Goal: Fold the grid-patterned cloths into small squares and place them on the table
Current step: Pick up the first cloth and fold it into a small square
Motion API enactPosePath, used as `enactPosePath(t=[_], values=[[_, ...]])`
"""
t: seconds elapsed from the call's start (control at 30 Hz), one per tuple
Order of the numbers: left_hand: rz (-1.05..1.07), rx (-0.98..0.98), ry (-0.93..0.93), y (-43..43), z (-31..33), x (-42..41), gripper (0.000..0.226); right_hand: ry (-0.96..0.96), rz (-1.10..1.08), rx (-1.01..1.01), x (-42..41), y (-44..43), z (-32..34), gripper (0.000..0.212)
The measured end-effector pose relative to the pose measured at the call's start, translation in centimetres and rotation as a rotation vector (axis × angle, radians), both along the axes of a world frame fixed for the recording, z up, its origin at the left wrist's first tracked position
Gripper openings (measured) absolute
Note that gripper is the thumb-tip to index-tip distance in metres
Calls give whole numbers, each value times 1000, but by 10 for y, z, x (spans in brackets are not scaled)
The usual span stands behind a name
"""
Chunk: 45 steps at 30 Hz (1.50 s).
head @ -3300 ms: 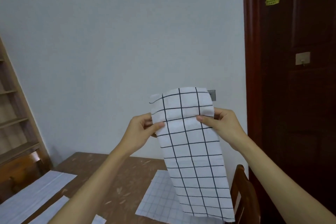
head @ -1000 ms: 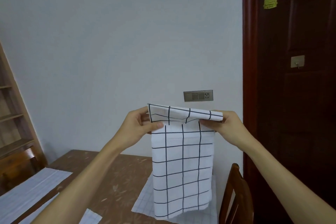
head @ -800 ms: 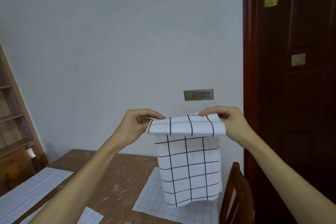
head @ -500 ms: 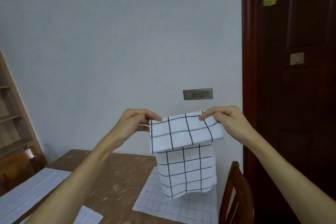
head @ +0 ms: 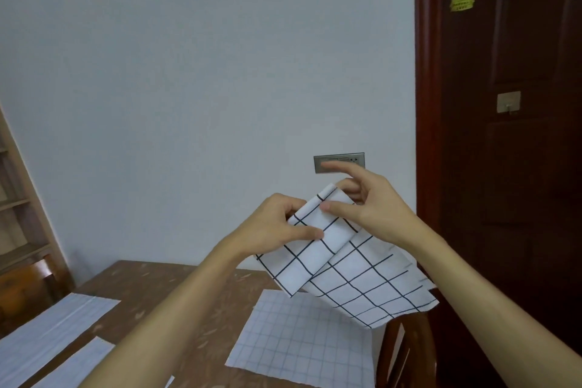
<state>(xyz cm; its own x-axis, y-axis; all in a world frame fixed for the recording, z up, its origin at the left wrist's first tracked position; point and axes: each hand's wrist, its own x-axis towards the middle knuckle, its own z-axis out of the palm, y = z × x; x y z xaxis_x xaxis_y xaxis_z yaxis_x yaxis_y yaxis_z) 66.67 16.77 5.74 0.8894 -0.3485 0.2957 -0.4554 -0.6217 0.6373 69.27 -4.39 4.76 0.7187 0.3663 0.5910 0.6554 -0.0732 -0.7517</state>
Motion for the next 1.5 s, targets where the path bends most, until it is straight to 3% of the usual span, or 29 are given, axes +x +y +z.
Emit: enactPosePath(t=[0.2, 0.43, 0.57, 0.63, 0.73, 0.87, 1.17, 1.37, 1.5], values=[[47, -96, -88, 3, 6, 0, 12, 147, -44, -142, 6, -20, -2, 14], [90, -92, -55, 23, 6, 0, 21, 136, -74, 116, 10, -29, -10, 4], [109, -379, 45, 32, -2, -1, 24, 133, -100, 226, 11, -33, -10, 5], [91, -481, 115, 30, -9, -2, 31, 148, -118, 296, 15, -31, -13, 18], [58, -465, 145, 26, -21, -2, 32, 185, -133, 374, 18, -25, -15, 35], [106, -508, 102, 26, -23, 0, 21, 143, -137, 282, 18, -26, -18, 17], [165, -584, 62, 32, -14, -3, 22, 212, -20, 50, 7, -30, -17, 24], [94, -577, 138, 40, -10, -6, 24, 154, -53, 124, 10, -31, -17, 20], [61, -639, 150, 42, -6, -9, 29, 151, -39, 131, 9, -35, -15, 31]])
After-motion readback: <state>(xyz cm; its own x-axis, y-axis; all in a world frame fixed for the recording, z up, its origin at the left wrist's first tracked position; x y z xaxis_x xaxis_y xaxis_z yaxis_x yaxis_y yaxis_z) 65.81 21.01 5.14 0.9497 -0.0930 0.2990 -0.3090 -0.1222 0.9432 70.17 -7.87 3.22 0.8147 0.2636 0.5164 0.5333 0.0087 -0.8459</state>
